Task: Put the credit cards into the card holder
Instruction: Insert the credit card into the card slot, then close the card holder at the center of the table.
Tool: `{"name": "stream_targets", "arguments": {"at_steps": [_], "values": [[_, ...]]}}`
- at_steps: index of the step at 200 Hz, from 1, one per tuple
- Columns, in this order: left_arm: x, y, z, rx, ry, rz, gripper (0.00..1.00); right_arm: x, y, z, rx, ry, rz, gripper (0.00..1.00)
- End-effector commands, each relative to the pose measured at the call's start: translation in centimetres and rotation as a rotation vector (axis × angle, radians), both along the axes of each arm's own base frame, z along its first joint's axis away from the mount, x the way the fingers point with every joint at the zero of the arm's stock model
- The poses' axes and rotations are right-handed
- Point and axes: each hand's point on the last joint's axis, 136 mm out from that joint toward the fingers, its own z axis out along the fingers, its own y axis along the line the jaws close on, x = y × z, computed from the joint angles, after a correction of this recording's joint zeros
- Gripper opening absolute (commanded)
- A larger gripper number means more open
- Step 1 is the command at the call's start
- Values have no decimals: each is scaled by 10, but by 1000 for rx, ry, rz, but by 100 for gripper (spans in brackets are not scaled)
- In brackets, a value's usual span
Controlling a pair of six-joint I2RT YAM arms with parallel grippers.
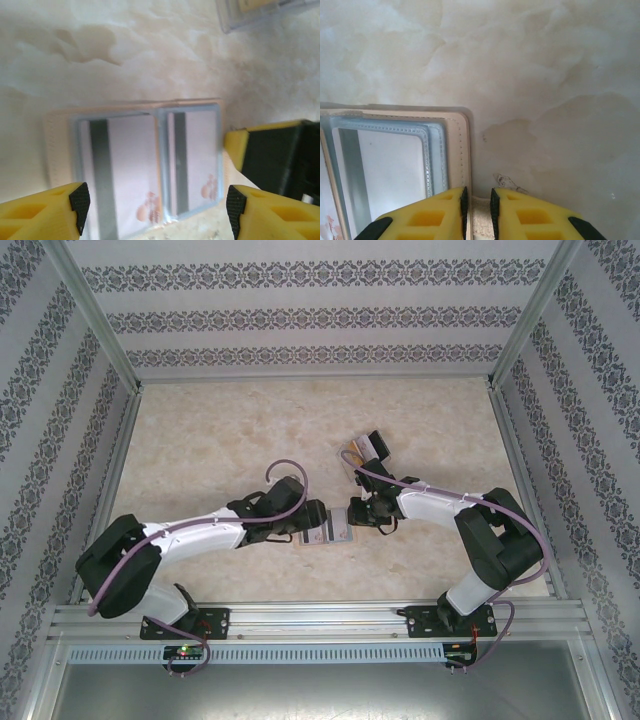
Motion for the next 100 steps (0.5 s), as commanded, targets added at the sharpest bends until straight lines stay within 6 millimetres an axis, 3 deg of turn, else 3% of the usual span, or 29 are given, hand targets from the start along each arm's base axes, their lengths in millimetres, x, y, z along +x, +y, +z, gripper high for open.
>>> {"name": "stream_targets", "arguments": {"at_steps": [1,58,100], "values": [[0,14,-16,7,56,8,74,-12,-11,-21,-47,73,-18,23],[1,27,-36,34,131,53,75,-13,-10,-20,-50,72,-16,23],[1,18,-50,10,177,36,74,-14,-10,-22,-51,75,-18,23]]}}
